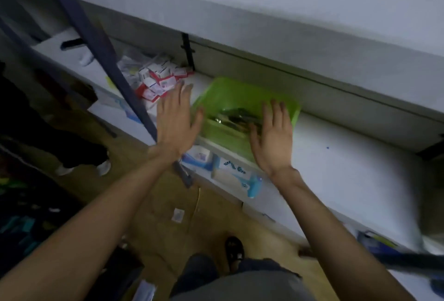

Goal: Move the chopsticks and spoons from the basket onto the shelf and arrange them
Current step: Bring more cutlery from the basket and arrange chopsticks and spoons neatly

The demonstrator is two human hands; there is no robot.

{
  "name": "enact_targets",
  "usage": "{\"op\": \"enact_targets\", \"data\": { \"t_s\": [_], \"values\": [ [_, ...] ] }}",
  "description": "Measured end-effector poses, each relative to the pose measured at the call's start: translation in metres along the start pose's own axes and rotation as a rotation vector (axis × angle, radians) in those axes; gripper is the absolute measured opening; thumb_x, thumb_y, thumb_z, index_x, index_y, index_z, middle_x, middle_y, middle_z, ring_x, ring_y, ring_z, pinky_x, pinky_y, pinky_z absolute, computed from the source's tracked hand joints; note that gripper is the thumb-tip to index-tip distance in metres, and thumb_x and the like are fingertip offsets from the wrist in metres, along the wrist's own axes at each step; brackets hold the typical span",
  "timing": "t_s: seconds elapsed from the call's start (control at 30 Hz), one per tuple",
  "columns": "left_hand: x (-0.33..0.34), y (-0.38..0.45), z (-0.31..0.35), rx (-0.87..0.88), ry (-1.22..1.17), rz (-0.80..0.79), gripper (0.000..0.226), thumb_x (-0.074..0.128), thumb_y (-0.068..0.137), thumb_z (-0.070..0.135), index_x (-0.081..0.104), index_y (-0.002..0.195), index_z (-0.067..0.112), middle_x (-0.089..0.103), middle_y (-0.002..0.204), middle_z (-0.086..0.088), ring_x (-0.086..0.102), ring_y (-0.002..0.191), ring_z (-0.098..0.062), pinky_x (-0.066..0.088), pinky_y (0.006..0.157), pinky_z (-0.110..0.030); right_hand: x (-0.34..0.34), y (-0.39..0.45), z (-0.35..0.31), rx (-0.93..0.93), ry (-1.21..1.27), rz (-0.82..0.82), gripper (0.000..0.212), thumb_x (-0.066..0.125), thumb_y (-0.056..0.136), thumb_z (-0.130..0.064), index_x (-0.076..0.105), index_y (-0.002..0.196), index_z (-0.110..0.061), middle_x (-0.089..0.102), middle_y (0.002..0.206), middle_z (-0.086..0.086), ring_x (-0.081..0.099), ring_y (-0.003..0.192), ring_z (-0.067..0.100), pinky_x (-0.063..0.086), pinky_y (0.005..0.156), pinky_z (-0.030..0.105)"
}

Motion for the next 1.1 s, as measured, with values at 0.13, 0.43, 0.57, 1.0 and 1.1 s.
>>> {"op": "enact_targets", "data": {
  "t_s": [0.13, 0.43, 0.57, 1.0, 1.1],
  "values": [
    [0.039, 0.065, 0.03, 0.248, -0.038, -0.152, 0.059, 0.044, 0.101, 0.042, 0.038, 0.149, 0.01, 0.047, 0.147, -0.017, 0.051, 0.125, -0.037, 0.043, 0.103, -0.046, -0.002, 0.018, 0.027, 0.154, -0.095, -0.017, 0.06, 0.042, 0.103, -0.039, 0.036, 0.151, -0.004, 0.034, 0.157, 0.019, 0.022, 0.148, 0.038, 0.024, 0.121, 0.046],
    [0.111, 0.112, 0.042, 0.627, -0.01, -0.518, 0.064, 0.057, 0.097, 0.039, 0.034, 0.151, 0.013, 0.047, 0.144, -0.013, 0.055, 0.122, -0.032, 0.049, 0.095, -0.042, 0.015, 0.035, 0.014, 0.416, -0.122, -0.053, 0.068, 0.054, 0.098, -0.032, 0.027, 0.155, -0.005, 0.033, 0.157, 0.019, 0.026, 0.147, 0.036, 0.029, 0.12, 0.043],
    [0.141, 0.116, 0.033, 0.738, 0.155, -0.68, 0.081, 0.064, 0.088, 0.056, 0.032, 0.151, 0.017, 0.04, 0.147, -0.013, 0.05, 0.128, -0.033, 0.049, 0.098, -0.044, 0.042, 0.051, 0.015, 0.501, -0.115, -0.404, 0.074, 0.063, 0.093, -0.031, 0.028, 0.155, -0.011, 0.034, 0.155, 0.015, 0.033, 0.141, 0.035, 0.033, 0.115, 0.039],
    [0.178, 0.106, 0.034, 0.836, 0.357, -0.852, 0.065, 0.059, 0.092, 0.053, 0.04, 0.144, 0.017, 0.048, 0.144, -0.011, 0.054, 0.125, -0.029, 0.048, 0.097, -0.038, 0.1, 0.059, 0.046, 0.512, -0.394, -0.868, 0.063, 0.06, 0.096, -0.04, 0.037, 0.145, -0.006, 0.043, 0.145, 0.015, 0.055, 0.126, 0.031, 0.049, 0.101, 0.043],
    [0.178, 0.108, 0.036, 0.815, 0.358, -0.843, 0.06, 0.061, 0.093, 0.047, 0.043, 0.14, 0.015, 0.051, 0.141, -0.01, 0.054, 0.125, -0.028, 0.046, 0.098, -0.037, 0.101, 0.062, 0.046, 0.465, -0.42, -0.872, 0.064, 0.059, 0.095, -0.047, 0.04, 0.142, -0.007, 0.046, 0.141, 0.014, 0.057, 0.123, 0.03, 0.05, 0.099, 0.039]
  ]
}}
Point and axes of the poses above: each hand's wrist, its own y-axis towards the middle knuckle, its own x-axis out of the palm, z = x × y, the point moved 5 cm from there along y, towards the middle knuckle
